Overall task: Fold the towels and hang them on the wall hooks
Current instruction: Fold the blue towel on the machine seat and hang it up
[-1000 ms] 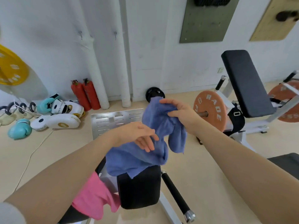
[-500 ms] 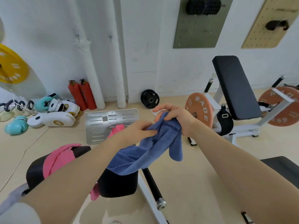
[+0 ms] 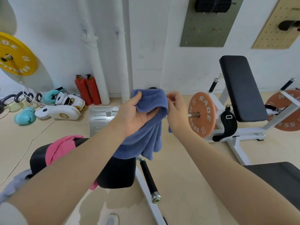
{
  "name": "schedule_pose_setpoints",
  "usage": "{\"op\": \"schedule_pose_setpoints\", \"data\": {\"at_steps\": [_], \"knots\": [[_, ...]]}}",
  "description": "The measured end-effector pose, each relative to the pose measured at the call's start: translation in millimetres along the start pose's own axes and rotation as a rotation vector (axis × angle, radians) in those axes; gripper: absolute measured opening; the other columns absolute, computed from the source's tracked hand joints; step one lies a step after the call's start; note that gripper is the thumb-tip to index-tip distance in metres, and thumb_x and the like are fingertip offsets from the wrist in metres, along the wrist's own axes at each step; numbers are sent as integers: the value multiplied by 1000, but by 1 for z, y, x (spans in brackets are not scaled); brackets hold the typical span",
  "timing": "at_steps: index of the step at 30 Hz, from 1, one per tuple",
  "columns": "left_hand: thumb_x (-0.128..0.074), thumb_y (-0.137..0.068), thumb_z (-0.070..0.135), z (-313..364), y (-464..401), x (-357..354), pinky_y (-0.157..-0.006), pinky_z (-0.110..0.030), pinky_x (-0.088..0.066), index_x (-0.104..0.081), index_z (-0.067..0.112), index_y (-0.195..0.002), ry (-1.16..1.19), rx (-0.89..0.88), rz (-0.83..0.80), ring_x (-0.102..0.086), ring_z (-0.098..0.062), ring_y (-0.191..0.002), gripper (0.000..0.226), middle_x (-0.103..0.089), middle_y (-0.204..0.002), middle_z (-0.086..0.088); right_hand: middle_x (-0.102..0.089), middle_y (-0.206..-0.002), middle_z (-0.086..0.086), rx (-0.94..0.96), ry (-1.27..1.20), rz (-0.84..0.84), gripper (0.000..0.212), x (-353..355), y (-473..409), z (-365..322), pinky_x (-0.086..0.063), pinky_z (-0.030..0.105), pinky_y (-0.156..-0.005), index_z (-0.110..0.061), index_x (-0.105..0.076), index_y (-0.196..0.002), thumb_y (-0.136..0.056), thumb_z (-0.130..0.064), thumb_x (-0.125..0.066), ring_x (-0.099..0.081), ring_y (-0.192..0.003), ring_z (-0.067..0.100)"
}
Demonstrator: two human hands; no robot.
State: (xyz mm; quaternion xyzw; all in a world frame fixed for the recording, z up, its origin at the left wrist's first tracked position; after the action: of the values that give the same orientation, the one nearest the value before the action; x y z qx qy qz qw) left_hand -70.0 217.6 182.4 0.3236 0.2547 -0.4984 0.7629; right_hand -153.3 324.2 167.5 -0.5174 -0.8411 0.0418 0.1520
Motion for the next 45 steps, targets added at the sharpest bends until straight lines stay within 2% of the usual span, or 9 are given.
{"op": "schedule_pose_setpoints", "data": {"at_steps": [3, 7, 14, 23, 26, 31, 33, 39, 45], "knots": [[-29, -100, 35, 6, -5, -3, -90, -34, -47, -57, -2, -106, 6, -61, -23, -69, -24, -92, 48, -70, -98, -19, -59, -88, 2, 10, -160, -116, 30, -5, 3, -3, -51, 30, -70, -9, -50, -101, -88, -36, -46, -59, -80, 20], [-25, -101, 35, 12, -13, 1, -96, -31, -44, -51, 0, -119, -63, -100, 4, -60, -22, -107, 48, -63, -113, -14, -62, -90, -8, -54, 11, -200, 32, -17, 1, 4, -55, 33, -81, -10, -49, -111, -84, -20, -63, -65, -90, 13], [-26, -101, 32, 37, -25, 6, -102, -37, -41, -41, -4, -132, 15, -119, -19, -52, -27, -121, 49, -52, -133, -18, -49, -65, 12, -235, 300, -143, 24, -44, -33, 17, -42, 40, -67, -11, -44, -67, -89, -18, -49, -48, -70, 28], [-31, -100, 27, 123, -37, 55, -79, -32, -57, -63, 6, -95, 185, -328, -2, -71, -18, -80, 39, -73, -85, -8, -42, -65, 11, -550, 259, -26, 32, -81, -69, 53, -39, 27, -58, -12, -33, -59, -89, -5, -41, -44, -67, 23], [-29, -101, 28, 151, -43, 81, -77, -34, -54, -70, 5, -79, 192, -333, 39, -71, -18, -72, 52, -73, -74, -9, -48, -63, 5, -501, 109, 28, 27, -102, -72, 53, -42, 27, -54, -14, -40, -61, -86, -4, -41, -47, -58, 20], [-31, -100, 25, 150, -57, 111, -88, -40, -51, -53, 5, -111, 38, -178, 71, -65, -25, -97, 31, -67, -105, -13, -55, -79, -8, -188, 70, -383, 16, -182, -72, 27, -45, 28, -76, -16, -51, -87, -76, -8, -57, -54, -77, 12], [-30, -100, 23, 150, -59, 119, -98, -43, -44, -53, 6, -110, 31, -148, 51, -58, -27, -107, 30, -62, -112, -13, -51, -71, -11, -126, 159, -421, 15, -209, -75, 19, -42, 13, -65, -17, -47, -81, -79, -13, -62, -51, -67, 2], [-30, -100, 19, 174, -59, 136, -95, -35, -50, -54, 3, -112, 53, -153, -21, -59, -24, -111, 31, -64, -114, -13, -43, -59, -5, -285, 313, -79, 21, -239, -92, 35, -32, 24, -57, -20, -43, -72, -90, -28, -49, -39, -53, 11], [-28, -101, 18, 216, -55, 153, -83, -39, -49, -54, 2, -101, 156, -290, -27, -72, -19, -79, 31, -74, -83, -11, -46, -65, 3, -504, 419, -105, 30, -226, -93, 54, -41, 33, -60, -19, -37, -61, -90, -15, -44, -45, -61, 21]]}}
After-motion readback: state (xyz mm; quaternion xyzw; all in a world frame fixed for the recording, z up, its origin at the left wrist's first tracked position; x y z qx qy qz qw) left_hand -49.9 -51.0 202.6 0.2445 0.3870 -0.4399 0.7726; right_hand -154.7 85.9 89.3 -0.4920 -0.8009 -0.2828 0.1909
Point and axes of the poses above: each hand's wrist, its own y-axis away from the middle knuckle, its own x-axis out of the back of the hand, z = x × y, the point moved 1 cm from there along -y, towards the middle knuckle
